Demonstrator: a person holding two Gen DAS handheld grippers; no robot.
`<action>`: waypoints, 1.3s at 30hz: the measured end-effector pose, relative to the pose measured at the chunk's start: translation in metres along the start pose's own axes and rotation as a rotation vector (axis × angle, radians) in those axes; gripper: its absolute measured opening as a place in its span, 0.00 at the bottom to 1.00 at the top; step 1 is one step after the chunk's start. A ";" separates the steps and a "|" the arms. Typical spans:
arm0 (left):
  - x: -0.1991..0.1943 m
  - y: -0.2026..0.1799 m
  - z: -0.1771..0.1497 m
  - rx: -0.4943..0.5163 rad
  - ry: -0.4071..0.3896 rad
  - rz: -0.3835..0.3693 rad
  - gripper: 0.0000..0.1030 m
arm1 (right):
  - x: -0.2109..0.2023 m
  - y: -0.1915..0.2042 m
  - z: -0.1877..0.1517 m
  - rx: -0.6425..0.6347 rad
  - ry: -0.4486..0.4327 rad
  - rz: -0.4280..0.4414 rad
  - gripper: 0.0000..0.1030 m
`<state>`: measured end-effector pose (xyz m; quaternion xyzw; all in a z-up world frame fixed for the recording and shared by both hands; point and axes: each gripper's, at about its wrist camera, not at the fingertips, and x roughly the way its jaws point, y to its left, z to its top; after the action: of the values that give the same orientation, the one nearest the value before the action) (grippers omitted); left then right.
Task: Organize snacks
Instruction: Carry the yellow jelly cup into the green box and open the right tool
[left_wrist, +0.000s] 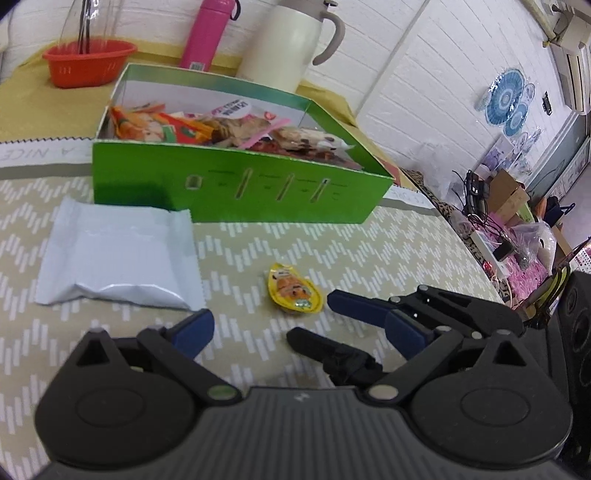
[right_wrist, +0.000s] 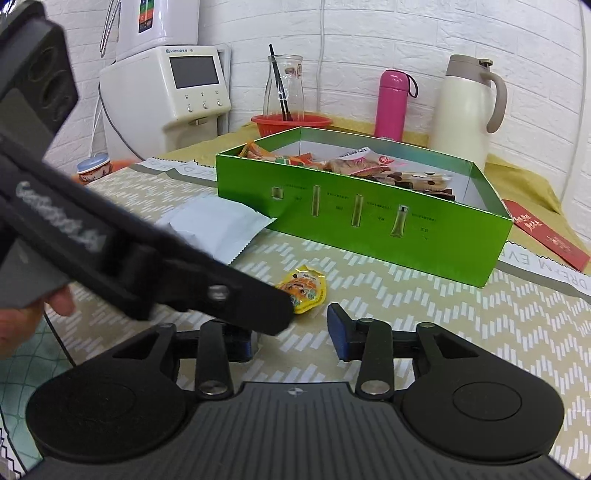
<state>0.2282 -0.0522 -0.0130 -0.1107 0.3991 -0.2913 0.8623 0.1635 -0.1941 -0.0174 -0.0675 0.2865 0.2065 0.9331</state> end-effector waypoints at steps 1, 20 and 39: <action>0.004 0.001 0.002 -0.008 -0.001 -0.004 0.95 | 0.002 -0.001 0.001 0.006 0.005 0.000 0.69; 0.013 -0.006 0.014 -0.002 -0.012 -0.009 0.15 | -0.001 -0.006 0.003 0.104 -0.012 -0.004 0.48; -0.018 -0.005 0.113 0.056 -0.195 0.033 0.15 | 0.021 -0.032 0.084 0.149 -0.242 0.023 0.48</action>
<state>0.3018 -0.0505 0.0743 -0.1079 0.3068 -0.2762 0.9044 0.2355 -0.1952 0.0406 0.0306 0.1874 0.2018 0.9608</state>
